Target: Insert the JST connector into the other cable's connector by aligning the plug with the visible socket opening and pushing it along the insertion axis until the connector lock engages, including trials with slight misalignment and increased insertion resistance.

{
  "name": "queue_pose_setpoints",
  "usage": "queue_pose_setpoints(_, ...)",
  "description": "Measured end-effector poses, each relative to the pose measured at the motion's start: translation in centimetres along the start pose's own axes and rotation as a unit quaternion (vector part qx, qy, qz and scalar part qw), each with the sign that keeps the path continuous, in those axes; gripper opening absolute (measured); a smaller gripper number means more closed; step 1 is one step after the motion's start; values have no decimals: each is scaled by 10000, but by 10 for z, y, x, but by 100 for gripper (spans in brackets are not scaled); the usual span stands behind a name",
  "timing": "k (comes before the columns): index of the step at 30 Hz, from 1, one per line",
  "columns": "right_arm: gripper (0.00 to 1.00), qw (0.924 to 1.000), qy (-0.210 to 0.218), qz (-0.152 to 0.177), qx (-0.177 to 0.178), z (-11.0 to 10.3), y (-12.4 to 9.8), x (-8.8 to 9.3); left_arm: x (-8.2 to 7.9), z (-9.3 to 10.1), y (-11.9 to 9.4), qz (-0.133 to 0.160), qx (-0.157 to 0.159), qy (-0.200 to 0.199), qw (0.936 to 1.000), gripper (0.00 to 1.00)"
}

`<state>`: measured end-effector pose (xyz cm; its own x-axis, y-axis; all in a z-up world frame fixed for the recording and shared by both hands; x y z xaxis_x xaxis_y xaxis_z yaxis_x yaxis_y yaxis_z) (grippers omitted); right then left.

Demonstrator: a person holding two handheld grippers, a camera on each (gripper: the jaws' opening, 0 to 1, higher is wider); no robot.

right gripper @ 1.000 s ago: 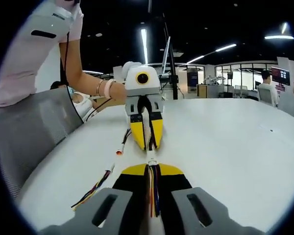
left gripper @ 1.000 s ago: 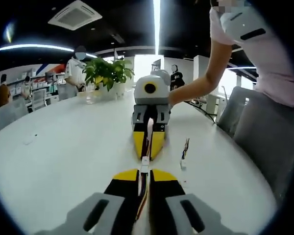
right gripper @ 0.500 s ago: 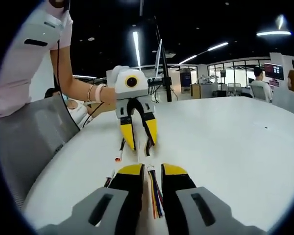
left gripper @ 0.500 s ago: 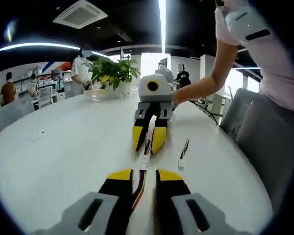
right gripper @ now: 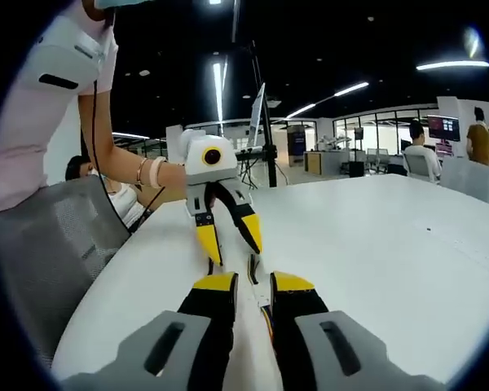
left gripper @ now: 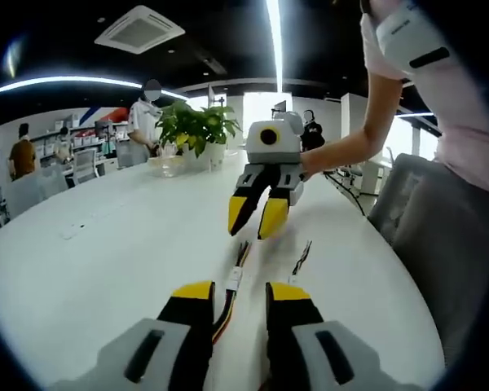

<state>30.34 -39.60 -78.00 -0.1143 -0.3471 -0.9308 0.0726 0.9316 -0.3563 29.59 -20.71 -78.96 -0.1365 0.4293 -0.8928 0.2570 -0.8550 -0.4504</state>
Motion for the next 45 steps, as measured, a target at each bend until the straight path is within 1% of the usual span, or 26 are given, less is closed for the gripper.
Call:
queue_pose_setpoints(1, 17, 10000, 7, -7, -8, -2, 0, 1, 1, 1, 0, -4, 16, 6, 10000, 18)
queue_pose_setpoints(3, 16, 10000, 27, -12, -55, -7, 0, 3, 2, 8, -3, -25, 35, -21, 10000, 19)
queue_pose_setpoints(5, 17, 9999, 48, -46, -77, -12, 1, 7, 2, 12, -3, -78, -8, -16, 10000, 21)
queue_pose_setpoints(7, 16, 9999, 69, -83, -116, -16, 1, 10, 4, 15, -4, -125, 22, -36, 9999, 22)
queue_pose_setpoints(11, 16, 9997, 138, -114, -154, -21, 3, 15, 5, 12, -4, -174, 25, -83, 9998, 22)
queue_pose_setpoints(13, 16, 9995, 238, -93, -181, -23, 3, 18, 4, 10, -4, -180, 11, -105, 9998, 21)
queue_pose_setpoints(15, 17, 9995, 258, -89, -174, -26, 4, 21, 4, 8, -4, -182, -29, -151, 9997, 21)
queue_pose_setpoints(17, 17, 9994, 230, -159, -193, -30, 5, 26, 3, 6, -4, -156, -113, -190, 9996, 21)
queue_pose_setpoints(21, 15, 9992, 180, -238, -250, -36, 8, 33, 3, 5, -1, -153, -113, -201, 9996, 20)
queue_pose_setpoints(24, 15, 9991, 219, -268, -223, -36, 11, 37, 3, 6, -1, -162, -78, -203, 9996, 20)
queue_pose_setpoints(27, 14, 9992, 266, -234, -201, -36, 11, 40, 3, 7, -1, -143, -73, -223, 9996, 19)
queue_pose_setpoints(28, 13, 9992, 257, -240, -195, -36, 12, 41, 15, 28, -8, -179, -61, -236, 9995, 19)
queue_pose_setpoints(29, 13, 9992, 237, -268, -167, -36, 11, 43, 19, 36, -10, -183, -66, -231, 9995, 19)
queue_pose_setpoints(30, 13, 9992, 226, -276, -156, -36, 11, 43, 24, 39, -9, -197, -62, -265, 9994, 19)
queue_pose_setpoints(31, 13, 9993, 209, -276, -155, -37, 11, 44, 26, 39, -9, -195, -63, -260, 9995, 19)
queue_pose_setpoints(33, 12, 9994, 157, -266, -162, -38, 11, 45, 25, 43, -8, -200, -72, -279, 9994, 18)
queue_pose_setpoints(35, 12, 9993, 11, -340, -179, -41, 12, 46, 26, 43, -8, -214, -97, -273, 9994, 18)
queue_pose_setpoints(37, 10, 9992, -50, -337, -228, -43, 11, 46, 28, 42, -8, -208, -116, -272, 9993, 18)
queue_pose_setpoints(39, 8, 9991, -183, -345, -193, -43, 12, 45, 28, 42, -7, -188, -113, -264, 9994, 17)
queue_pose_setpoints(40, 7, 9990, -198, -341, -203, -43, 12, 45, 28, 42, -7, -177, -116, -251, 9995, 16)
queue_pose_setpoints(45, 5, 9991, -204, -313, -189, -42, 12, 43, 30, 42, -5, -186, -57, -214, 9996, 15)
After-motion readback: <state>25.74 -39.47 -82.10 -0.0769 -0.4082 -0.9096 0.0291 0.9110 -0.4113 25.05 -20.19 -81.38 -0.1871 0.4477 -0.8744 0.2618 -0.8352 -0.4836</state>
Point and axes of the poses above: the point that each gripper's makers call its tool centre point, and the gripper's own axes: y roughly forward along the fingers, z roughly to its right, x roughly out of its underside, the point moved 8 cm from there along -y, roughly backward along the fingers, and after that the axes turned 6 degrees about -z, right-handed, at the moved point
